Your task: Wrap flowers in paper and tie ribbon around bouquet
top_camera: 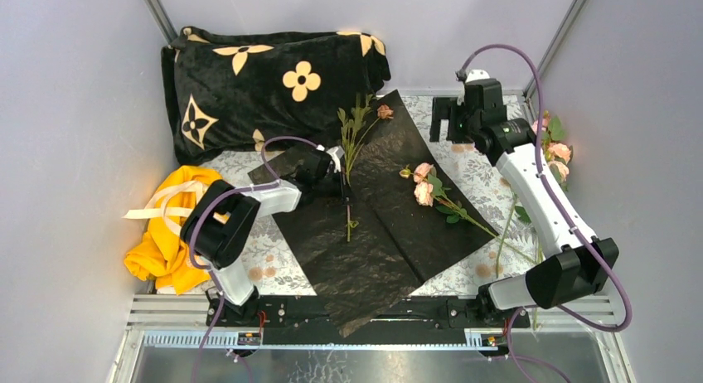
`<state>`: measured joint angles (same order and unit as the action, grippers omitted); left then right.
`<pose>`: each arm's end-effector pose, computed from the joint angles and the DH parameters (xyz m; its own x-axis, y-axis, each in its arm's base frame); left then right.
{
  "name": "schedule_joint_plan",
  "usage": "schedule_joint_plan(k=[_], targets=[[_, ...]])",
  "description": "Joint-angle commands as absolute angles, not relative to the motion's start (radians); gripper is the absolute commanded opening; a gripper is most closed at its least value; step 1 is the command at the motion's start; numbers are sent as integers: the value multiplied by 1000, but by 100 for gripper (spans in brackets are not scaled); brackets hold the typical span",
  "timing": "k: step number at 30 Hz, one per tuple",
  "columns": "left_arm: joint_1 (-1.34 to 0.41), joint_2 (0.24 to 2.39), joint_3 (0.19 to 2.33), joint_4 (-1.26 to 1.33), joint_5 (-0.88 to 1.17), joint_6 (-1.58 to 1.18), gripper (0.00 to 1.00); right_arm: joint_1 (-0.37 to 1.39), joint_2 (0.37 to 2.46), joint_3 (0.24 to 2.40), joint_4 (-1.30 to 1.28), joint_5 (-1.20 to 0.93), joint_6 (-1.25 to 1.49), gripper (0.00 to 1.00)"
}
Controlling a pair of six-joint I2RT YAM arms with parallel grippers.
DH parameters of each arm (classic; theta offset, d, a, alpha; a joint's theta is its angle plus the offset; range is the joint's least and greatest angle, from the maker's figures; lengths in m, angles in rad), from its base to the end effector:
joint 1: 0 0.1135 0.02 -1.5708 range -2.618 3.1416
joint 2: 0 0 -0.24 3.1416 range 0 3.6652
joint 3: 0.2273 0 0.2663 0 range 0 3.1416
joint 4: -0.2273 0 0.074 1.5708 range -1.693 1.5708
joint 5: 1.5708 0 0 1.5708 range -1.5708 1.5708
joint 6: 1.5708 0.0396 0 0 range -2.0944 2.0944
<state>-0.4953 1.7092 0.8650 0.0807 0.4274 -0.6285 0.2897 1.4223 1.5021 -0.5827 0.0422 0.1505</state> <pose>0.3000 -0.1807 0.1211 -0.9013 -0.1212 -0.4159 0.2053 0.7258 -0.6566 0.3242 0.0949 0.3766 -0.4941 0.0090 -0.8693 -0.1779 0.9777 0.1113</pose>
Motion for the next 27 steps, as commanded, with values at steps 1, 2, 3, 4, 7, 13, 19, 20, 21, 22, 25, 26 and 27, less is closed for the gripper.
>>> schedule_joint_plan(k=[1, 2, 3, 4, 7, 13, 19, 20, 21, 22, 25, 26, 27], targets=[[-525, 1765, 861, 247, 288, -765, 0, 293, 1401, 1409, -755, 296, 148, 100], [-529, 1777, 857, 251, 285, -777, 0, 293, 1406, 1373, -775, 301, 149, 100], [-535, 1788, 858, 246, 279, -785, 0, 293, 1415, 1346, -792, 297, 149, 100], [-543, 1799, 858, 235, 267, -790, 0, 293, 1427, 1323, -810, 282, 147, 100], [-563, 1824, 882, 159, 234, -784, 29, 293, 1481, 1273, -866, 231, 129, 100], [-588, 1778, 945, -92, 58, -744, 75, 293, 1611, 1249, -894, 139, 87, 100], [-595, 1717, 979, -194, 74, -709, 88, 293, 1797, 1269, -882, 126, 44, 95], [-597, 1712, 987, -212, 76, -705, 89, 293, 1819, 1265, -864, 125, 38, 93], [-598, 1704, 997, -224, 79, -695, 89, 293, 1838, 1261, -846, 125, 34, 92], [-598, 1697, 1004, -235, 80, -684, 90, 293, 1856, 1258, -831, 127, 30, 89], [-598, 1671, 1029, -252, 62, -637, 90, 293, 1900, 1260, -805, 127, 21, 72], [-598, 1659, 1035, -252, 55, -617, 90, 293, 1909, 1263, -800, 129, 19, 64], [-598, 1644, 1036, -250, 44, -603, 90, 293, 1914, 1265, -799, 137, 17, 53]])
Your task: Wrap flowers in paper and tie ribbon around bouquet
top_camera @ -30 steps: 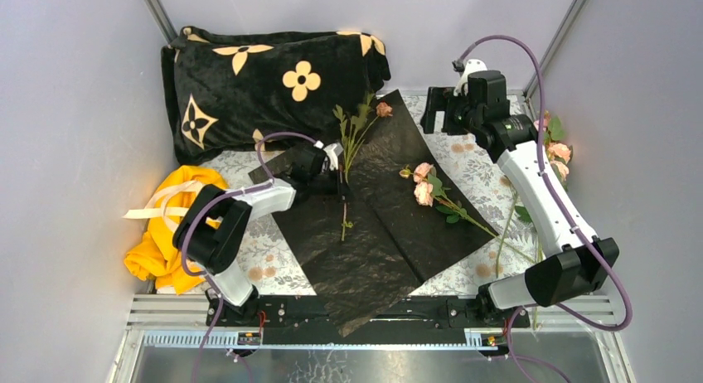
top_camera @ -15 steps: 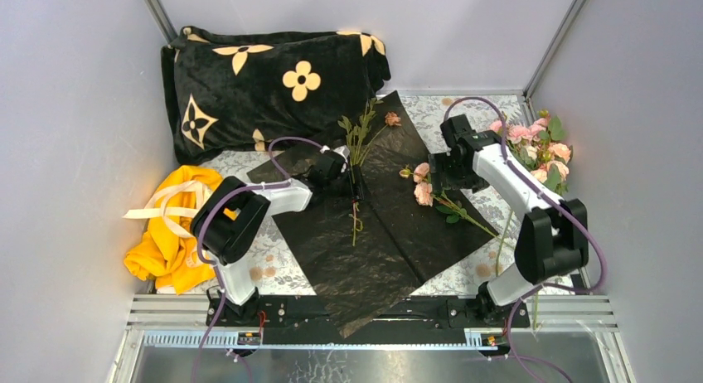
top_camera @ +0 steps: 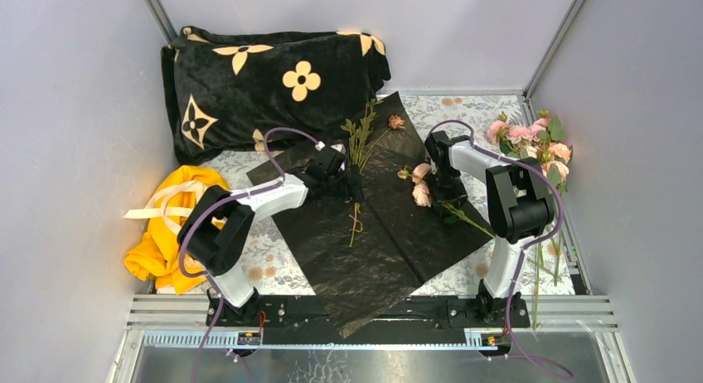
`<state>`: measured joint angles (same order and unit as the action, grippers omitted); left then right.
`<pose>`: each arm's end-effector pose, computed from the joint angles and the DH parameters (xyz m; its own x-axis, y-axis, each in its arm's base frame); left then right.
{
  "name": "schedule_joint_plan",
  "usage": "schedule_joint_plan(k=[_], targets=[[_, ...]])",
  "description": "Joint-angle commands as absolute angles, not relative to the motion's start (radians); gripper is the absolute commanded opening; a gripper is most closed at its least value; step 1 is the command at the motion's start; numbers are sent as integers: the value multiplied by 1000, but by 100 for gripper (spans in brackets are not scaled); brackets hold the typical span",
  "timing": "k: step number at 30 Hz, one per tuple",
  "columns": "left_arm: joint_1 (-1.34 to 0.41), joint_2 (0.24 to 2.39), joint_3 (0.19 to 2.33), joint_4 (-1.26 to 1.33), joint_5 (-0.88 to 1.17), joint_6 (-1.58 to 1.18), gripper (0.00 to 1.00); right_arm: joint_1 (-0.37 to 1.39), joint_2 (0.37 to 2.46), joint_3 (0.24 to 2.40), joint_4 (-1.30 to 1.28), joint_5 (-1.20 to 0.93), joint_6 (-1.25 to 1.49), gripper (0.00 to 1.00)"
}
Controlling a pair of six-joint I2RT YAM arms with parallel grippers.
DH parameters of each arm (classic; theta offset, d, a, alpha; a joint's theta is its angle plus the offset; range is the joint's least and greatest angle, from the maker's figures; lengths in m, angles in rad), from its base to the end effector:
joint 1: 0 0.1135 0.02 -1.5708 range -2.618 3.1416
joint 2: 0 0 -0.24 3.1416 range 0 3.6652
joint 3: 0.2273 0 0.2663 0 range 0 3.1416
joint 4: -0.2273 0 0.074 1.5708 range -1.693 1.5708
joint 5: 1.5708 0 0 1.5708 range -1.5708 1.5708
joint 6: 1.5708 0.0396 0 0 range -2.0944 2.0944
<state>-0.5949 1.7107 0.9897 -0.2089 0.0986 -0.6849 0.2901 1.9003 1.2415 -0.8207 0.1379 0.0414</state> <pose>0.2925 -0.2026 0.1341 -0.8978 -0.1526 -0.4132 0.0497 0.8969 -0.4394 0.3368 0.0949 0.1165 -0.9646 -0.2452 -0.0968 -0.2316 0.9637 -0.1330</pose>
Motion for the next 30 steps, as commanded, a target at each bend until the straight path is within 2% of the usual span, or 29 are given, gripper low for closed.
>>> schedule_joint_plan(k=[1, 5, 6, 14, 17, 20, 23, 25, 27, 30], targets=[[-597, 1628, 1035, -245, 36, -588, 90, 293, 1914, 1269, -801, 148, 16, 42], [-597, 1544, 1000, -194, 7, -534, 92, 293, 1879, 1291, -839, 238, 14, 5], [-598, 1525, 988, -181, 4, -520, 93, 293, 1865, 1298, -852, 268, 13, 0], [-523, 1481, 1030, -223, 15, -391, 96, 295, 1717, 1459, -1017, 402, 70, 0], [-427, 1470, 1042, -234, 76, -368, 96, 312, 1622, 1555, -1066, 353, 88, 0], [-316, 1475, 1051, -253, 138, -347, 97, 338, 1491, 1632, -1036, 146, 116, 0], [-221, 1484, 1043, -259, 190, -341, 97, 346, 1361, 1599, -855, -292, 205, 0], [-174, 1490, 1031, -261, 216, -342, 97, 360, 1298, 1514, -641, -541, 336, 0], [-141, 1494, 1019, -263, 227, -344, 97, 393, 1273, 1432, -412, -625, 501, 0], [-110, 1500, 1006, -261, 247, -354, 97, 422, 1302, 1333, -189, -565, 674, 0]])
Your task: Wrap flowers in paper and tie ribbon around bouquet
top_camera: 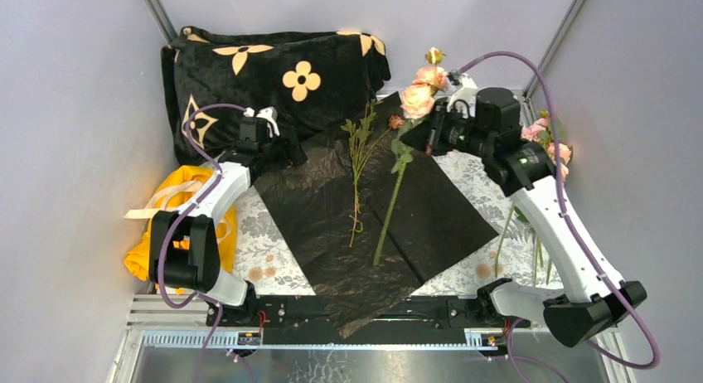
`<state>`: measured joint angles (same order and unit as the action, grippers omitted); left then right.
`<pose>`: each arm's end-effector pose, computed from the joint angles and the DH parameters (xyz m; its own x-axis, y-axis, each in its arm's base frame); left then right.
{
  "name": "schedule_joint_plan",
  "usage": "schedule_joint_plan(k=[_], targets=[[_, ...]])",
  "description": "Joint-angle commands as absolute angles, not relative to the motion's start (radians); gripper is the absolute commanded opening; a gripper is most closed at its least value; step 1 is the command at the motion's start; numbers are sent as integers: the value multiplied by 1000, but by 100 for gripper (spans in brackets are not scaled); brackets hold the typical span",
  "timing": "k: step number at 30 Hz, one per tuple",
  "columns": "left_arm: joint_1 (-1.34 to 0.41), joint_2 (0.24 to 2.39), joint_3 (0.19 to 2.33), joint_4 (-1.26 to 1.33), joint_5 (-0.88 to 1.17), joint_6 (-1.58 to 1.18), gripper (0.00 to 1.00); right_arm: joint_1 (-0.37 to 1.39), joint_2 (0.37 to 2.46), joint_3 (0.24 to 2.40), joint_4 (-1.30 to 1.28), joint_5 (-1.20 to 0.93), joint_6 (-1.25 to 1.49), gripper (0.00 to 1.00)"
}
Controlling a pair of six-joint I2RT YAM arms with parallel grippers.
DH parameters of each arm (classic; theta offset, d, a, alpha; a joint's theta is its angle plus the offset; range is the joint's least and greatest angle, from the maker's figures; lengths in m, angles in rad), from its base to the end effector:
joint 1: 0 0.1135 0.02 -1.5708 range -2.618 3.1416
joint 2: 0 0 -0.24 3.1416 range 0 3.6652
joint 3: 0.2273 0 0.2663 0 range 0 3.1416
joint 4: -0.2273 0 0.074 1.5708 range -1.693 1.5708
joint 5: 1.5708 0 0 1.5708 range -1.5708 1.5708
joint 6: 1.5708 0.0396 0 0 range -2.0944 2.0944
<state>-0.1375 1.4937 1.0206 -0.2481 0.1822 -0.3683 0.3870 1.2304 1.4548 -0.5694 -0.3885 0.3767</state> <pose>0.3404 -0.0543 0.2134 -0.7073 -0.2596 -0.6576 0.0160 0.9240 -0.3820 0.2570 0.1209 0.4185 -0.5411 0.1471 -0.8280 -0.5165 0.7188 0.4653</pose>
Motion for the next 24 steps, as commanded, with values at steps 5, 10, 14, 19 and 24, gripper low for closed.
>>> schedule_joint_plan(k=[5, 10, 14, 19, 24], targets=[[-97, 1503, 999, -262, 283, -370, 96, 434, 1470, 1295, -86, -374, 740, 0], [-97, 1505, 997, -263, 297, -371, 96, 436, 1736, 1503, -234, -254, 628, 0], [-97, 1502, 993, -258, 292, -364, 96, 436, 1934, 1710, -371, -150, 531, 1], [-97, 1509, 993, -255, 290, -361, 96, 436, 2147, 1911, -505, -121, 471, 41], [-95, 1509, 983, -255, 295, -350, 96, 436, 2138, 1994, -629, 54, 370, 91]])
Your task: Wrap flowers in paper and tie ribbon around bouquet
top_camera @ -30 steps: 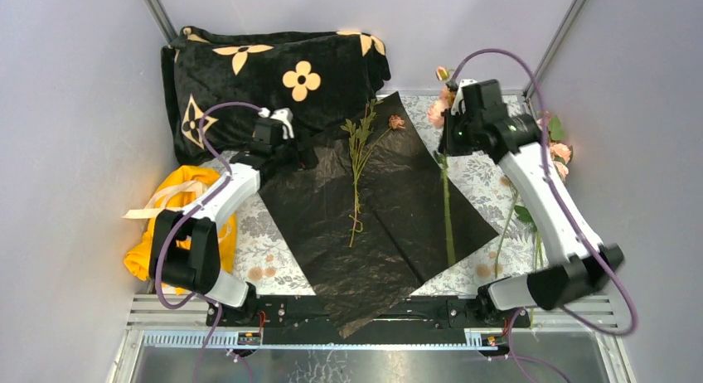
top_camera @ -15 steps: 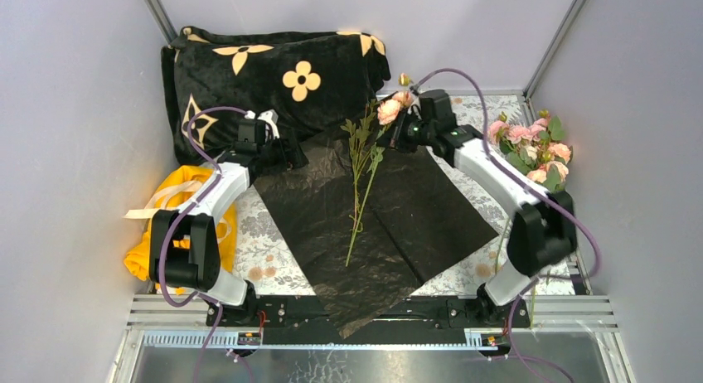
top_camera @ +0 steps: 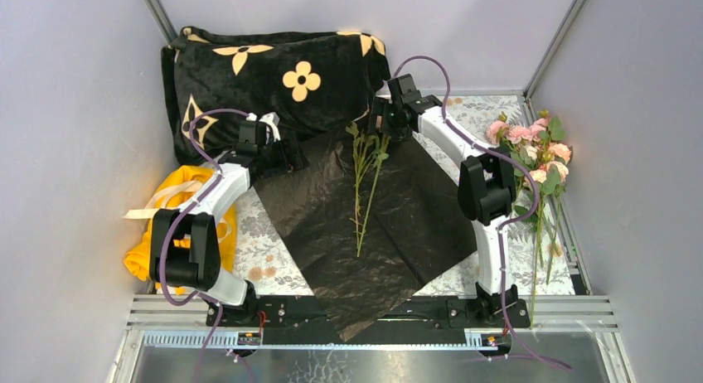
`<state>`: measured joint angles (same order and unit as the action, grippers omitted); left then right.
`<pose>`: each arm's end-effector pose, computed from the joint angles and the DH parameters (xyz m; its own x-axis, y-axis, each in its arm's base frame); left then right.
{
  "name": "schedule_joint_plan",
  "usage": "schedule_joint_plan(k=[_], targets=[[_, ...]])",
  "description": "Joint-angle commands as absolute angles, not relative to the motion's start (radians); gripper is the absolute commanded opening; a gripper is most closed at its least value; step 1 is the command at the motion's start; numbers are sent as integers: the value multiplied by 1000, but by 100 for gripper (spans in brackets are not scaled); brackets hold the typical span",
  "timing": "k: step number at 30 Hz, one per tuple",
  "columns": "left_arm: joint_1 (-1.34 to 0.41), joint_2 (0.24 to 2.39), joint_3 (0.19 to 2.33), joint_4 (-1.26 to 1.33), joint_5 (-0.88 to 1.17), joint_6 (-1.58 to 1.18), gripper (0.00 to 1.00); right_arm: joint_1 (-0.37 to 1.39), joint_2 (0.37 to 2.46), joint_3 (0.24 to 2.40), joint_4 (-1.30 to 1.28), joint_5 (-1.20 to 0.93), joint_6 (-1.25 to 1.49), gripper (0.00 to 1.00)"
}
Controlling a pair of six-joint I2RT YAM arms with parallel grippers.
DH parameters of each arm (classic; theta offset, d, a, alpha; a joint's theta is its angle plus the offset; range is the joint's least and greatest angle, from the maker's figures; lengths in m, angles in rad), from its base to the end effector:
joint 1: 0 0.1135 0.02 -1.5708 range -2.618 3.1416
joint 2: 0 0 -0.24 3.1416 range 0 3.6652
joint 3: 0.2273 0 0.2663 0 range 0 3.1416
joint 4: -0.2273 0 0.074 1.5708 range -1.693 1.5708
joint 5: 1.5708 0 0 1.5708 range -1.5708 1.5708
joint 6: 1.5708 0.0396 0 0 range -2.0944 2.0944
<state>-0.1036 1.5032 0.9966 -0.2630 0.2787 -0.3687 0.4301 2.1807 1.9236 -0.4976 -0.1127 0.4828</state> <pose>0.3373 -0.0460 0.2016 -0.7523 -0.2701 -0.6009 0.0266 0.8989 -0.4374 0.4583 0.2151 0.2246 -0.7784 0.1505 -0.6094 -0.1438 0.9023 0.4064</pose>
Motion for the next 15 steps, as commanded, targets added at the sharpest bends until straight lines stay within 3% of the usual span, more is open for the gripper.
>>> schedule_joint_plan(k=[1, 3, 9, 15], targets=[[-94, 1510, 984, -254, 296, -350, 96, 435, 2117, 1990, -641, 94, 344, 95], [-94, 1511, 986, -251, 299, -350, 96, 432, 2062, 1986, -675, 174, 297, 99], [-94, 1487, 980, -246, 313, -346, 96, 337, 1828, 1814, -739, 378, 186, 100], [-94, 1438, 957, -215, 326, -343, 96, -78, 1570, 1361, -614, 413, 216, 88]])
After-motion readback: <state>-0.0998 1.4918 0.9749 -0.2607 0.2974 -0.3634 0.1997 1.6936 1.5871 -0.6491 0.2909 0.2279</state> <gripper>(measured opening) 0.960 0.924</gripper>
